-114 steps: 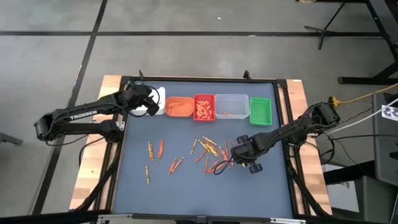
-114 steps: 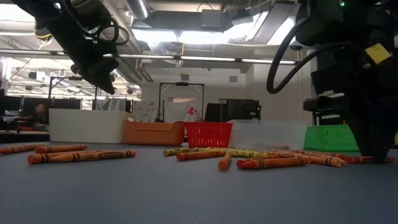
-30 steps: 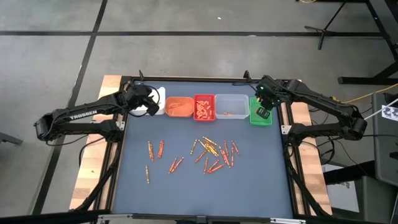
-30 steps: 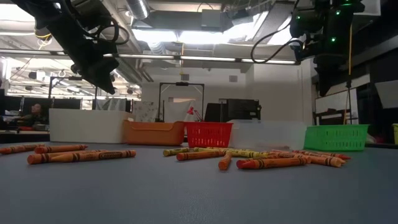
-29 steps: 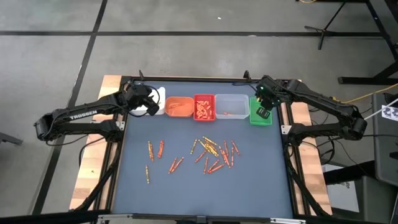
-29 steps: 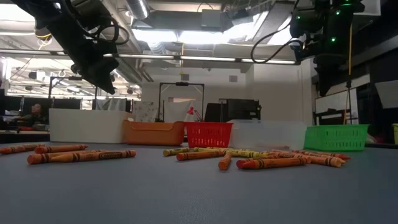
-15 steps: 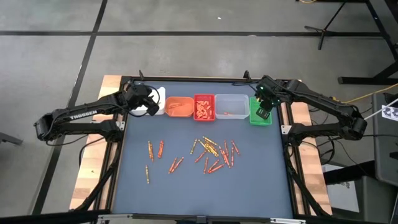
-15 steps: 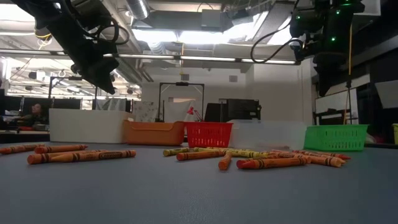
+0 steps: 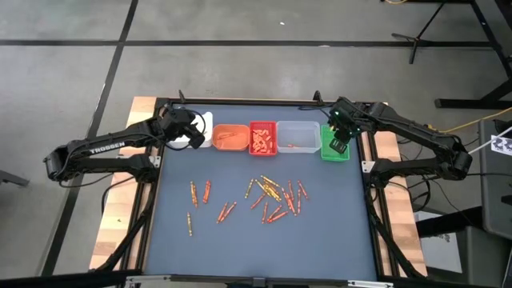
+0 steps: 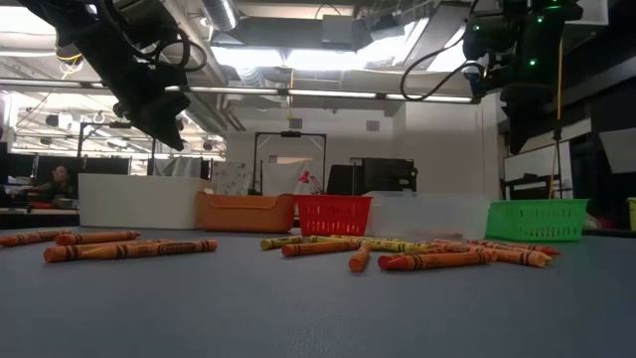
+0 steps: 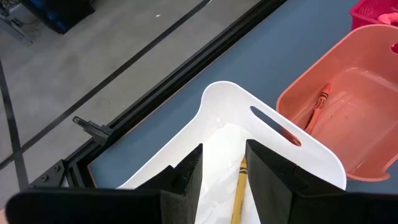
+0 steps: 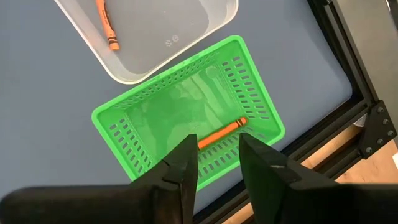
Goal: Sort crayons
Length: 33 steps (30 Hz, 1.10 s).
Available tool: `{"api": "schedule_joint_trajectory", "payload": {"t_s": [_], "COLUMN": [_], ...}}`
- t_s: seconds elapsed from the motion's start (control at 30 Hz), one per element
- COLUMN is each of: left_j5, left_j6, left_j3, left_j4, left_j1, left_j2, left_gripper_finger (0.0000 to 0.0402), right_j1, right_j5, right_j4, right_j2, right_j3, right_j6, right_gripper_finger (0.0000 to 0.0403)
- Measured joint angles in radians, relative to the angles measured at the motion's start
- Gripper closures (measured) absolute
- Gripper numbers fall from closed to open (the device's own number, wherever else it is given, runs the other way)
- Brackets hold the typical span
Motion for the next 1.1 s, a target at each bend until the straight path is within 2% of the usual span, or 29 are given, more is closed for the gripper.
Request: {"api": "schedule_joint_trajectory", "payload": {"t_s": [0.6, 0.7, 0.9, 1.0, 1.1], "left_j5": [0.018, 0.107, 0.392, 0.459, 0.475], "left_j6": [-0.004, -0.034, -0.137, -0.226, -0.309], "left_j3": [0.0, 0.0, 0.0, 0.0, 0.0], "left_j4": [0.002, 0.02, 0.05, 0.047, 0.046], "left_j1": [0.0, -0.001, -0.064, -0.134, -0.223], "left_j2": [0.0, 0.0, 0.0, 0.0, 0.0], "left_gripper_finger": [0.0295, 0.0296, 0.0306, 0.0313, 0.0319], "right_j1": [0.0, 0.0, 0.0, 0.0, 0.0], "right_j5": [0.0, 0.0, -0.001, -0.001, -0.001], "right_j4": [0.004, 0.024, 0.073, 0.084, 0.083], "right_j2": [0.0, 0.0, 0.0, 0.0, 0.0], "right_j3": [0.0, 0.0, 0.0, 0.0, 0.0], "right_j6": [0.0, 0.0, 0.0, 0.0, 0.0], "right_gripper_finger": [0.0287, 0.0287, 0.0287, 0.0287, 0.0287]}}
